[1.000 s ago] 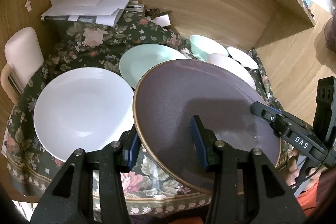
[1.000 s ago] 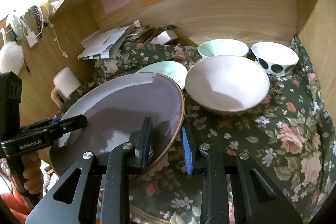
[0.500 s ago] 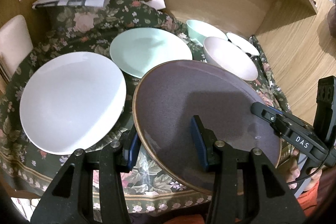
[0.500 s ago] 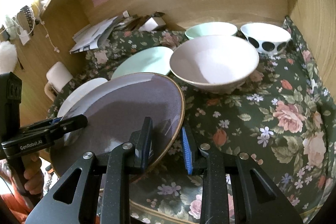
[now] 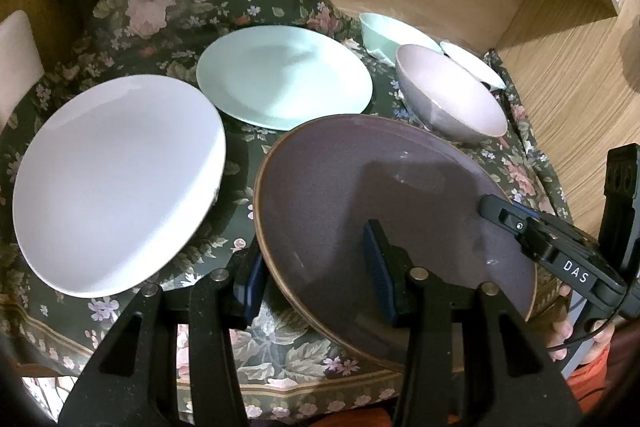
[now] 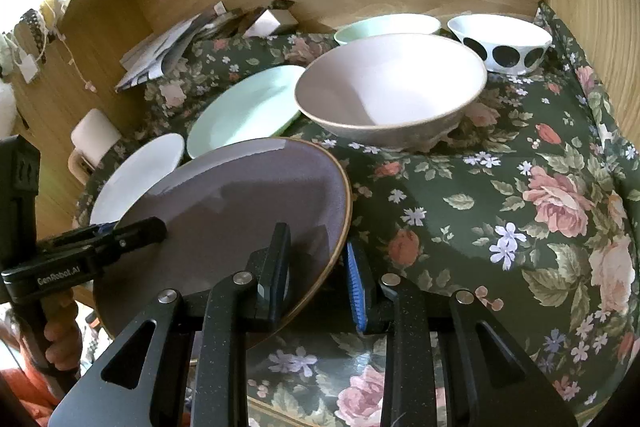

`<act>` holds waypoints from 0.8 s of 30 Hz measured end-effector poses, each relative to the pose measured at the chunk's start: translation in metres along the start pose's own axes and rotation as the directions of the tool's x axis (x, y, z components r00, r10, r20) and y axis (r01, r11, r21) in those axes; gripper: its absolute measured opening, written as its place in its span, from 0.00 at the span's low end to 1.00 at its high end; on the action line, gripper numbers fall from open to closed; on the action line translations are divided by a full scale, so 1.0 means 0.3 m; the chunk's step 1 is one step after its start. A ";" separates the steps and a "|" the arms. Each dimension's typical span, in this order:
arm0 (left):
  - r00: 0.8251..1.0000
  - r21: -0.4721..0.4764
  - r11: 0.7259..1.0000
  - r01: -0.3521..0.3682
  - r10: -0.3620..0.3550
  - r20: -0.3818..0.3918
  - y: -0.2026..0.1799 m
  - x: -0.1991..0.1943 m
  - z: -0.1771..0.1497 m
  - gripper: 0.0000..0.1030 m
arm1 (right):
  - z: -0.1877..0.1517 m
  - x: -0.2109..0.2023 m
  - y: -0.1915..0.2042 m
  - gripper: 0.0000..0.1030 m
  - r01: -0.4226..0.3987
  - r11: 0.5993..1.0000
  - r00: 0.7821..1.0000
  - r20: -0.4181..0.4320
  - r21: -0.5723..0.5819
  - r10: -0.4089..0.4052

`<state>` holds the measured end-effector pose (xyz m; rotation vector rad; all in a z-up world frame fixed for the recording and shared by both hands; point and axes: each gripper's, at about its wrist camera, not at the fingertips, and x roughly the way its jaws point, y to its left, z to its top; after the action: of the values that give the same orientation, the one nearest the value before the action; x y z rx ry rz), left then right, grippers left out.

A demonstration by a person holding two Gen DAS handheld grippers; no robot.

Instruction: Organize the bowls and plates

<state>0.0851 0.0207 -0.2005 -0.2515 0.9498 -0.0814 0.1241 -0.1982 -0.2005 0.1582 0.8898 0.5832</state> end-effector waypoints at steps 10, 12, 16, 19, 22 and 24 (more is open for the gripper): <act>1.000 0.013 1.000 -0.014 0.014 -0.025 0.003 0.047 -0.010 0.44 | -0.023 0.048 -0.026 0.23 0.007 1.000 0.999 -0.036 0.009 -0.007; 0.999 0.011 1.000 -0.017 0.017 -0.036 0.006 0.060 -0.018 0.44 | -0.029 0.053 -0.031 0.23 0.012 1.000 0.999 -0.043 0.012 -0.012; 0.998 0.047 0.997 -0.056 0.057 -0.007 0.005 0.057 -0.025 0.44 | -0.032 0.048 -0.019 0.25 0.038 0.999 0.999 -0.037 -0.018 -0.039; 0.997 0.067 0.995 -0.071 0.068 0.040 -0.001 0.034 -0.022 0.44 | -0.031 0.047 -0.014 0.25 0.051 0.998 0.998 -0.032 -0.023 -0.052; 0.995 0.081 0.994 -0.074 0.068 0.073 -0.005 0.012 -0.015 0.44 | -0.026 0.039 -0.011 0.26 0.076 0.997 0.997 -0.018 -0.031 -0.076; 0.995 0.079 0.994 -0.070 0.064 0.076 -0.005 0.006 -0.008 0.44 | -0.021 0.028 -0.011 0.29 0.087 0.996 0.996 -0.003 -0.028 -0.087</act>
<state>0.0843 0.0186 -0.2028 -0.1466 0.8791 -0.0488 0.1246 -0.1971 -0.2113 0.0924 0.8879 0.5145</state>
